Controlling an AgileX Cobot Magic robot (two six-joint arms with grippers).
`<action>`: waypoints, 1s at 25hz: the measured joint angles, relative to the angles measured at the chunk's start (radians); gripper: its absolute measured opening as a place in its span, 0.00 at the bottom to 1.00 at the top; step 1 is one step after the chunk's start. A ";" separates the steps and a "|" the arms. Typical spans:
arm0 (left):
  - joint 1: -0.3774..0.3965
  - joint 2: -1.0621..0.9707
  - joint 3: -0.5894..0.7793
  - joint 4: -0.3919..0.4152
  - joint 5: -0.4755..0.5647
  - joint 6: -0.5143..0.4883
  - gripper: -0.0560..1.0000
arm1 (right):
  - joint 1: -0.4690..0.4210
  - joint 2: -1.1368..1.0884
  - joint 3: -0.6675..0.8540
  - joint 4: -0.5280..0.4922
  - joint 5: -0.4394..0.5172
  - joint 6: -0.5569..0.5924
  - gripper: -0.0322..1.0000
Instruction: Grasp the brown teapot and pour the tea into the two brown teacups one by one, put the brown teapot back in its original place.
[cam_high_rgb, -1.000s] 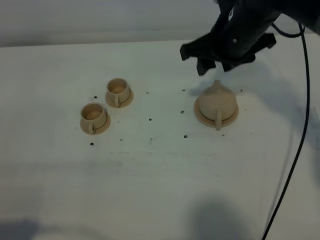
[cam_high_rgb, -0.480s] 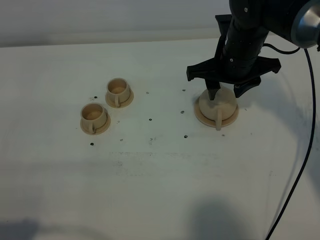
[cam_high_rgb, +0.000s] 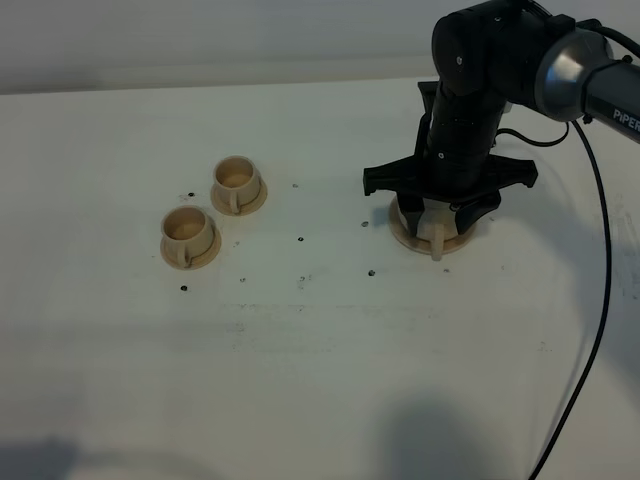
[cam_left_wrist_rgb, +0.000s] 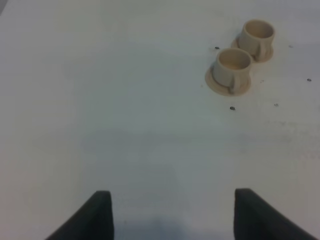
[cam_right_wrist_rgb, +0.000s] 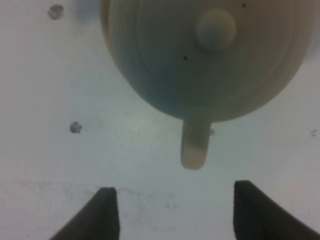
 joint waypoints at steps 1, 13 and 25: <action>0.000 0.000 0.000 0.000 0.000 0.000 0.55 | 0.000 0.001 0.000 0.000 -0.002 0.005 0.54; 0.000 0.000 0.000 0.000 0.000 0.000 0.55 | 0.000 0.032 0.000 -0.004 -0.063 0.060 0.51; 0.000 0.000 0.000 0.000 0.000 0.000 0.55 | -0.009 0.047 0.000 -0.030 -0.066 0.097 0.51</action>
